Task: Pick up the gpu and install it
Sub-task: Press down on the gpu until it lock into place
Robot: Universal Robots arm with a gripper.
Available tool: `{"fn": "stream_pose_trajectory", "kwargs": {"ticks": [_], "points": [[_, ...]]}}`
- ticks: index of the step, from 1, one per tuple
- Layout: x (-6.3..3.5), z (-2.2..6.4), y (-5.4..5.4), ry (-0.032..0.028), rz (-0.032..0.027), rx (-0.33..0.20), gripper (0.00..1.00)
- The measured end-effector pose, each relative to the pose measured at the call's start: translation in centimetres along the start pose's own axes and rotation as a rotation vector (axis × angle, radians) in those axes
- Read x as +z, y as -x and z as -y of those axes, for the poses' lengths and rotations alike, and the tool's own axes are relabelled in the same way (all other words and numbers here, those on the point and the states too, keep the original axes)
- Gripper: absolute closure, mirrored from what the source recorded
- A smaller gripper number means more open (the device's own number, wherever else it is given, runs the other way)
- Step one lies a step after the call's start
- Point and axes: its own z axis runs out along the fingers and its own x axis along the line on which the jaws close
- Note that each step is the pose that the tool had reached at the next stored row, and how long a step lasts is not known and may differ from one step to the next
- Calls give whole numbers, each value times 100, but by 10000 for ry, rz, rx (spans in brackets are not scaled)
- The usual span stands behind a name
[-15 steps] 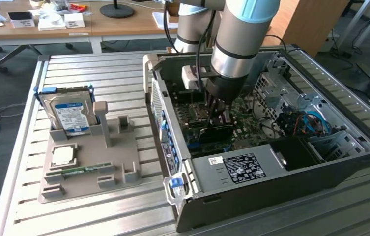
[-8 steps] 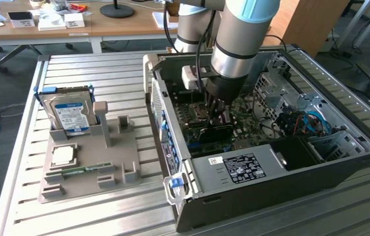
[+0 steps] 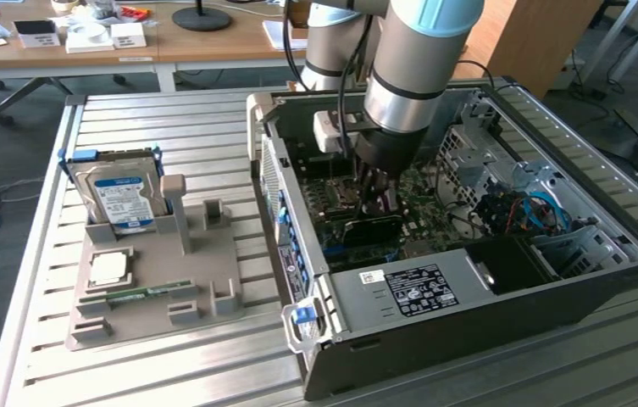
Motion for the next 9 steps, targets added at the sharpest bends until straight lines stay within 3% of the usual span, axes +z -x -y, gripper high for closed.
{"fn": "stream_pose_trajectory", "kwargs": {"ticks": [9], "points": [[-180, 0, 10, 2, -6, -2, 89]]}}
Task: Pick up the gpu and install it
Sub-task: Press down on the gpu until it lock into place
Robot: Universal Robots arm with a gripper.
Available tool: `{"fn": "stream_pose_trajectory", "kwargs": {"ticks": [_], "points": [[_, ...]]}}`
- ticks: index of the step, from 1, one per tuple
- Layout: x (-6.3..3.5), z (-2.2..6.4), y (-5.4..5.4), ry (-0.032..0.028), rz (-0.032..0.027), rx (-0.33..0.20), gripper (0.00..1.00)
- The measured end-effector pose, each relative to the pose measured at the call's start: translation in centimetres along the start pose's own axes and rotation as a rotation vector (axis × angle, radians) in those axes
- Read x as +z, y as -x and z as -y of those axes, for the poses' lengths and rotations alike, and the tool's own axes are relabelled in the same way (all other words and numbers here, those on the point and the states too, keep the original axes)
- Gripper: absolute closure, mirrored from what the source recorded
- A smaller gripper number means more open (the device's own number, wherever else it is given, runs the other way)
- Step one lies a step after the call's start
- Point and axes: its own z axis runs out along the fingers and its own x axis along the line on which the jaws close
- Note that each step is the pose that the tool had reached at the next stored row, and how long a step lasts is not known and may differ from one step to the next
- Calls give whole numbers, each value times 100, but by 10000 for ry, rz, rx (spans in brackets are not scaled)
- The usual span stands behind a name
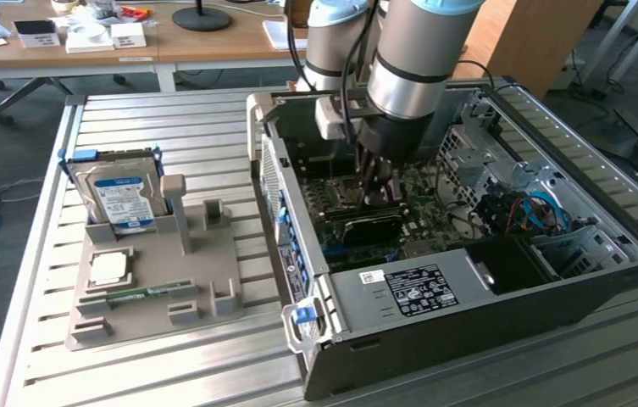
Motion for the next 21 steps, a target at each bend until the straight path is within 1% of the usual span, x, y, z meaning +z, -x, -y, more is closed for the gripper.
{"fn": "stream_pose_trajectory", "kwargs": {"ticks": [11, 17, 21], "points": [[-289, 0, 17, 8, -18, 0, 89], [-393, -1, 23, 7, -20, 0, 89], [-395, -1, 23, 7, -20, 0, 89]]}}
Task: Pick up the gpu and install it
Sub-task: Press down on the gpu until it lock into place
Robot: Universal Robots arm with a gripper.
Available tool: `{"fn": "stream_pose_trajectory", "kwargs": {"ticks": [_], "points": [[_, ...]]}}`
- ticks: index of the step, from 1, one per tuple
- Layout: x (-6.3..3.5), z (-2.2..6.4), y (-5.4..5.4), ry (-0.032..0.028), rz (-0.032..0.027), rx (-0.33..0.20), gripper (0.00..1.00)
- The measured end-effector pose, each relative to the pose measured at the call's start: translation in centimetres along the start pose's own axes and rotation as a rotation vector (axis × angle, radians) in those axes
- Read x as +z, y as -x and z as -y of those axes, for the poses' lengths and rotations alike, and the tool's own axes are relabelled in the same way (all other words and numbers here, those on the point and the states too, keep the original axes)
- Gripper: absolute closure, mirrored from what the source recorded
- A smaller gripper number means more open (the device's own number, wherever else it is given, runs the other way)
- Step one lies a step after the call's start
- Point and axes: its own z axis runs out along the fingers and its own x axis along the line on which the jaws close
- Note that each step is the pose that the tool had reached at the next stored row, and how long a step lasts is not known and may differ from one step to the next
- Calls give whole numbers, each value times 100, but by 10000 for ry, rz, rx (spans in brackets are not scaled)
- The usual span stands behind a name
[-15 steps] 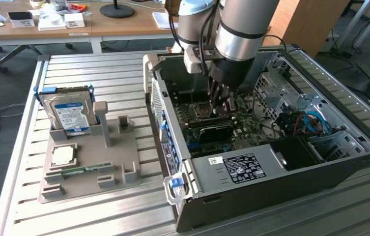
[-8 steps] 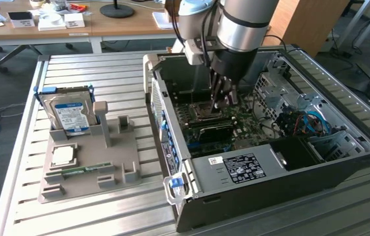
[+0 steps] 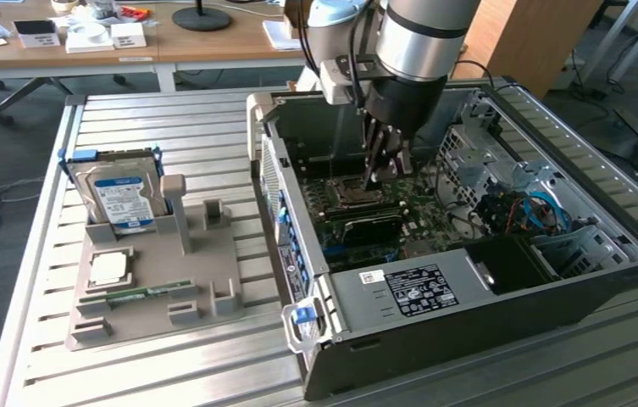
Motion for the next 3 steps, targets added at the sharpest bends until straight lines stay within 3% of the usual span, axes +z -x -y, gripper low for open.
{"fn": "stream_pose_trajectory", "kwargs": {"ticks": [3], "points": [[0, 0, 0, -1, 0, 0, 89]]}}
